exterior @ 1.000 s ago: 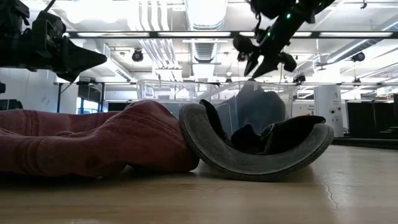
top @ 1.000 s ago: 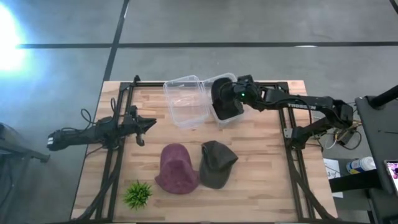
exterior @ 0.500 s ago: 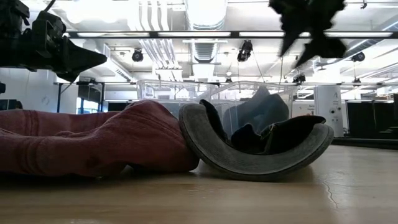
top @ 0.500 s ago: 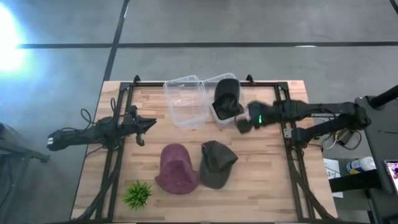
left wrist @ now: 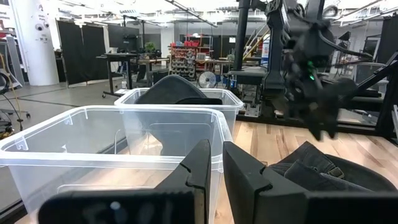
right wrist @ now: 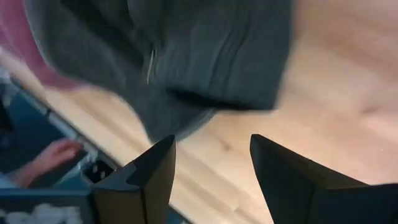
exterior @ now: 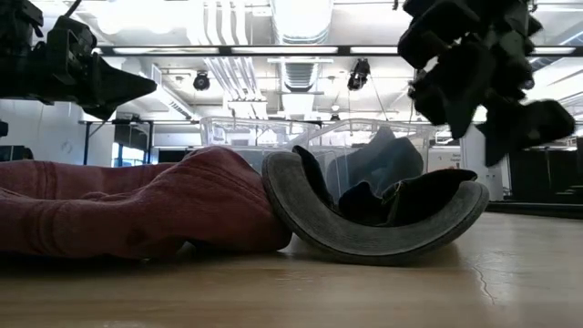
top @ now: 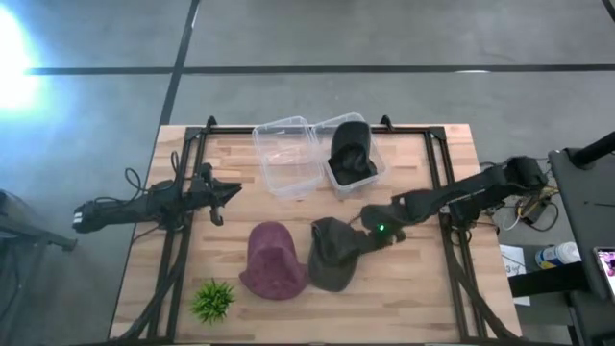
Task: Pick & Place hat
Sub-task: Put the black cap into the right transparent bin, then put the red cap into the left transparent bin
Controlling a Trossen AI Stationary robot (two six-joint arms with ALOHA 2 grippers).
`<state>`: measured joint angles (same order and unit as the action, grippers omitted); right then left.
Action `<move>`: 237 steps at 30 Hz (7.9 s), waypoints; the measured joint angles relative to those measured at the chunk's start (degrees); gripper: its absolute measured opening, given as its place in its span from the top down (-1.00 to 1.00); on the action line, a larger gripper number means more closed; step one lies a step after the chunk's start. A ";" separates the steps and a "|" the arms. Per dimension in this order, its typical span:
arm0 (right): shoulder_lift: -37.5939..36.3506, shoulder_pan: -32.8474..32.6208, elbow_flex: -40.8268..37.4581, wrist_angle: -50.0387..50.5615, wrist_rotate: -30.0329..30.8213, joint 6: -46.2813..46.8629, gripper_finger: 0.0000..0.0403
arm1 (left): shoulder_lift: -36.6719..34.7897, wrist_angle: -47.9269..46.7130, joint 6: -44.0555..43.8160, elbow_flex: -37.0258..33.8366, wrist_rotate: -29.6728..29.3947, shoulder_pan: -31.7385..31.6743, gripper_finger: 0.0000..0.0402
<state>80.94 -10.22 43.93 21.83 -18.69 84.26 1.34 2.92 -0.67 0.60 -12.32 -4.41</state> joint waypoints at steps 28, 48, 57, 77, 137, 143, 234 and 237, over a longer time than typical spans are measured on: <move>11.21 -5.23 -3.26 -18.55 10.04 -7.92 0.91 | 1.13 -0.11 0.00 0.00 0.01 -0.02 0.82; -25.59 -2.16 5.90 4.69 80.59 -25.95 0.93 | 1.22 -0.12 0.00 0.00 0.00 -0.02 0.82; -12.77 12.98 13.67 4.57 79.12 -26.33 0.93 | 1.22 -0.13 -0.02 0.00 -0.01 0.01 0.82; 16.82 18.28 33.69 36.03 58.92 -6.66 0.64 | 1.22 -0.13 -0.01 0.00 0.00 0.00 0.82; 1.69 17.49 35.02 23.02 34.35 -48.49 0.07 | 39.99 -6.62 -42.63 10.25 20.15 -0.56 0.82; 1.69 17.34 35.02 23.82 33.17 -48.50 0.07 | 47.00 1.45 -36.07 10.30 22.61 -2.76 0.82; 1.78 8.12 34.98 24.45 17.85 -45.25 0.07 | 77.26 21.93 -45.03 22.62 50.40 10.05 0.72; 1.78 8.12 34.98 24.47 18.06 -45.27 0.07 | 77.26 22.03 -44.58 22.62 48.55 11.12 0.82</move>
<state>82.72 -2.11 78.91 46.30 -0.64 38.98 78.61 24.95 -45.25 23.22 36.23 6.71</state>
